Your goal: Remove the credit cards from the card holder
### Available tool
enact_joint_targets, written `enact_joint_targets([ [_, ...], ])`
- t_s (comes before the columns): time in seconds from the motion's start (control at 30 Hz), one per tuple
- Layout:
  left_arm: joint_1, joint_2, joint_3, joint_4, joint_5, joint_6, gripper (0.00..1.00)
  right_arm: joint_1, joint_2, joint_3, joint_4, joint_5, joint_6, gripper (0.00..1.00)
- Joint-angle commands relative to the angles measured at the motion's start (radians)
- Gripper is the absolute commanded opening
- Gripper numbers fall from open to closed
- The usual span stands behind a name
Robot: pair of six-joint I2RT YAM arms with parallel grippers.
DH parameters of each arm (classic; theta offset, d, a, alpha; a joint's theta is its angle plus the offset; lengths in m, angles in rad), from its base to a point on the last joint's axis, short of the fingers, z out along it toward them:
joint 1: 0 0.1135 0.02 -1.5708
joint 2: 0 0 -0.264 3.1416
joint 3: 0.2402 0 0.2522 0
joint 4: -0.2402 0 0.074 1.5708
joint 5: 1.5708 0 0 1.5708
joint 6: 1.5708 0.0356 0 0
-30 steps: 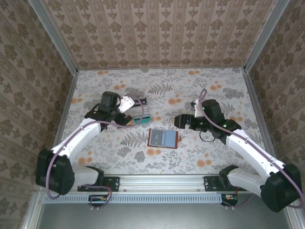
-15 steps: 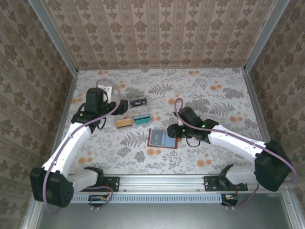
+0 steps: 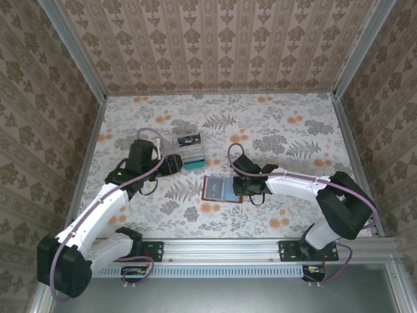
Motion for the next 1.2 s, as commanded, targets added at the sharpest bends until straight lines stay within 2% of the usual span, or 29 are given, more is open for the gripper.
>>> enact_joint_targets([
  [0.0,-0.115,0.026,-0.033,0.056,-0.005,-0.124,0.59,0.003,0.019,-0.034,0.040,0.026,0.021,0.21],
  [0.17,-0.241,0.134,-0.060,0.168,0.010,-0.222,0.57,0.003,0.049,-0.052,0.074,0.023,0.021,0.16],
  [0.3,-0.288,0.239,-0.042,0.209,0.040,-0.242,0.55,0.003,0.056,-0.063,0.091,0.015,0.015,0.15],
  [0.5,-0.296,0.360,-0.032,0.277,0.117,-0.258,0.44,0.002,0.054,-0.073,0.102,0.016,0.015,0.14],
  [0.83,-0.296,0.454,-0.005,0.238,0.103,-0.239,0.40,0.002,0.044,-0.078,0.101,0.016,0.017,0.14],
  [1.17,-0.296,0.521,0.002,0.269,0.140,-0.230,0.41,0.002,0.043,-0.084,0.111,0.012,0.024,0.14],
])
